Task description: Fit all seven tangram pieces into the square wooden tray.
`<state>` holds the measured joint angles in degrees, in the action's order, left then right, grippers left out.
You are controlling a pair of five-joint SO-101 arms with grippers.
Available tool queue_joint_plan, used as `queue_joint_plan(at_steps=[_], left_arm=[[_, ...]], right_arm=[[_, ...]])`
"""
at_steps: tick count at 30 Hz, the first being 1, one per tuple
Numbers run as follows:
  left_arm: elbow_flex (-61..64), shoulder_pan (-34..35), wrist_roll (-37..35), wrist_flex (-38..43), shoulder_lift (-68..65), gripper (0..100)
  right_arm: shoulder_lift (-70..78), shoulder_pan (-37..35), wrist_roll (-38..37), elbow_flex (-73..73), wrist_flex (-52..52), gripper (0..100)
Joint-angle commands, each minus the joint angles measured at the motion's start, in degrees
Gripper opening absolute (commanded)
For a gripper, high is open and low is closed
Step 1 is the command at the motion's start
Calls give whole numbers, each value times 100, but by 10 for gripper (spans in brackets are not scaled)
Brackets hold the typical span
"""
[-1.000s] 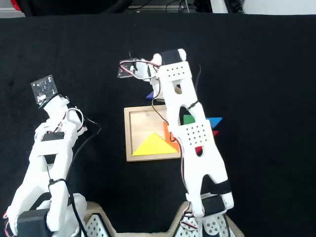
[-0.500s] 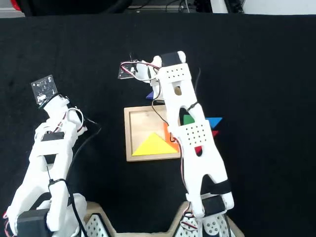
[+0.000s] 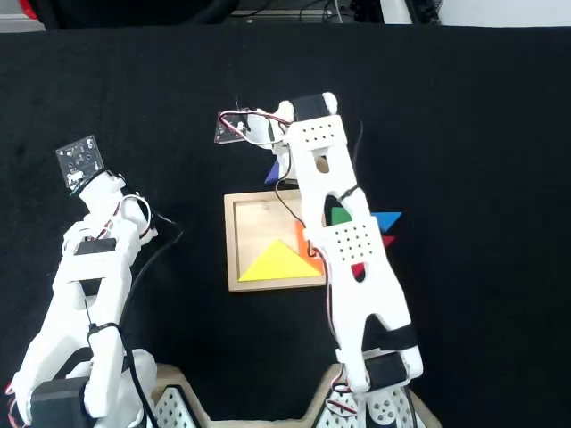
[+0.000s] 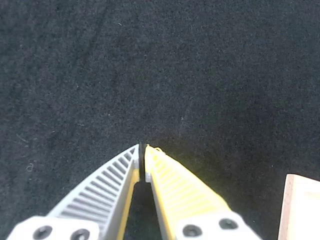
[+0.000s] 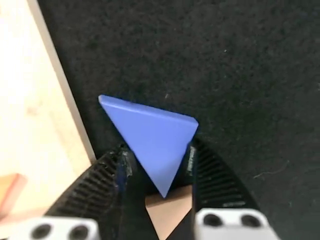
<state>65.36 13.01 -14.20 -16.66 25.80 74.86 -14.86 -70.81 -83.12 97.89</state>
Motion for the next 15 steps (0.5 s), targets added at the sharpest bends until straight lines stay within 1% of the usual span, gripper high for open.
queue_joint_plan(at_steps=[1, 3, 4, 8, 11, 15], left_arm=[[-31, -75, 53, 97, 176, 33], [-31, -75, 53, 97, 176, 33], [-31, -75, 53, 97, 176, 33], [-31, -75, 53, 97, 176, 33], [-31, -75, 53, 97, 176, 33], [-31, -75, 53, 97, 176, 33]], right_arm=[[-40, 26, -44, -567, 211, 124], [-31, 26, -35, -673, 220, 136], [-31, 26, -35, -673, 220, 160], [-40, 26, -9, -576, 299, 302], [-31, -44, -185, -558, 299, 293], [-31, -229, -237, -558, 220, 289]])
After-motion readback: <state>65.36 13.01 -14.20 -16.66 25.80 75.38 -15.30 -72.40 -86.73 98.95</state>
